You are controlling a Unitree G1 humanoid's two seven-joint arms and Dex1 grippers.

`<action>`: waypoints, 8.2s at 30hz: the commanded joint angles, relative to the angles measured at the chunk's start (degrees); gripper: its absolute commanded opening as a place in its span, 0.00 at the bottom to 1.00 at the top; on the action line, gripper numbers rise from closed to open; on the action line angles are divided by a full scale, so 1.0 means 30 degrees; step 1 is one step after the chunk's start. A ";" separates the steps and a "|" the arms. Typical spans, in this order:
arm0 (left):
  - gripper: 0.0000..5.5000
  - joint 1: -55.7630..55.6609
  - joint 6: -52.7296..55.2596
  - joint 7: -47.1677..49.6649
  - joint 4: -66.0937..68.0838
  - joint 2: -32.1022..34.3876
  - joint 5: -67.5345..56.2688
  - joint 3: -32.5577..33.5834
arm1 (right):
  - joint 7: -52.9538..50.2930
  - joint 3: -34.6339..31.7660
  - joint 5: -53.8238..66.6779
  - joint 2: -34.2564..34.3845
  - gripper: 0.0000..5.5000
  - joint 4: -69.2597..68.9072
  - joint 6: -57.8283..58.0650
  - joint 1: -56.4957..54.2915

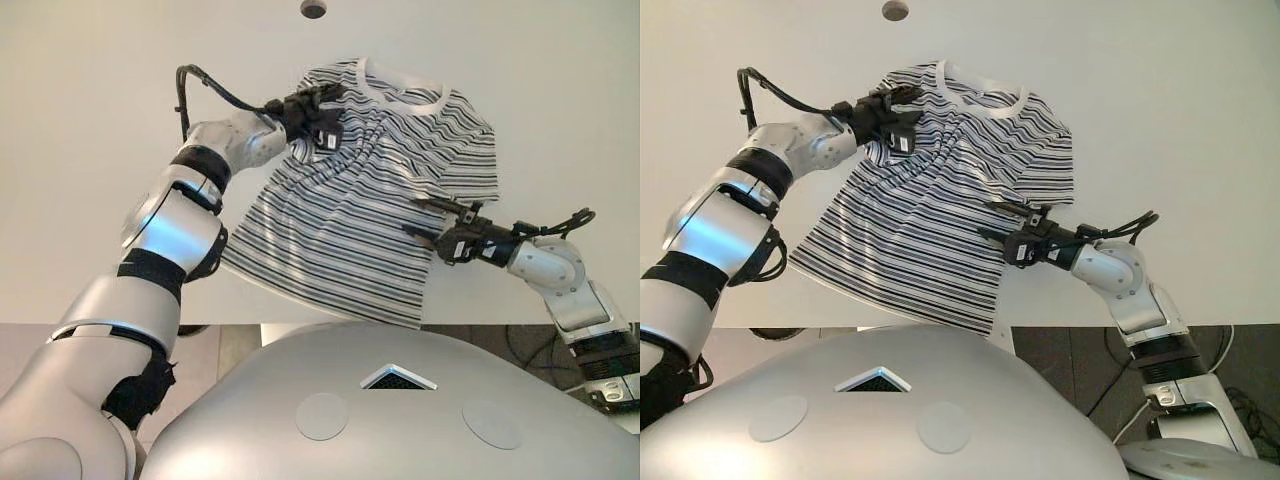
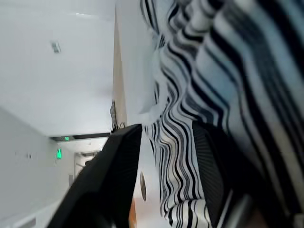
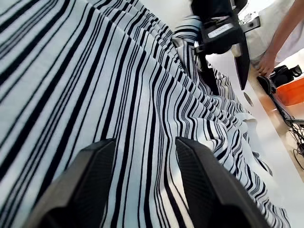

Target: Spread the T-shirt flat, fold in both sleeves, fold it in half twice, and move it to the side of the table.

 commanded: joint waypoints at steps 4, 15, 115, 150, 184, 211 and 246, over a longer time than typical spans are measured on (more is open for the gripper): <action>0.36 0.0760 -0.0454 0.0265 0.1087 0.1455 0.0836 -0.1867 | 0.0514 -0.0402 -0.0288 -0.1370 0.43 0.0353 0.0346 0.0737; 0.36 0.2570 -0.1499 0.1756 0.0148 0.4704 0.0036 -0.2043 | 0.0737 0.0045 -0.0326 -0.1132 0.43 0.0462 0.0138 -0.0238; 0.00 1.3776 2.5892 -0.9526 -2.0561 0.1799 -3.0246 1.9117 | -0.2526 -0.8805 0.8203 0.5302 0.44 -0.4298 0.3575 0.1876; 0.18 1.2513 2.8094 -1.1623 -3.0219 -0.0392 -3.0337 1.6144 | -0.6234 -0.8791 1.0630 0.8036 0.44 -0.0023 1.3490 -0.2934; 0.18 1.6219 2.3904 -1.1338 -3.1577 -0.1060 -2.8409 1.4406 | -0.4807 -0.7988 1.2238 0.8721 0.00 0.6878 2.2150 -1.0443; 0.18 1.5973 2.3297 -1.0607 -3.3076 -0.1065 -2.7609 1.2916 | -0.7160 0.4752 -0.1914 0.9308 0.00 0.4233 1.6316 -1.0087; 0.33 3.1815 -1.0275 -1.1966 -2.6997 1.1826 -0.4130 1.8812 | 0.7561 -0.9030 0.1630 -0.2540 0.31 -0.6781 0.3200 0.9290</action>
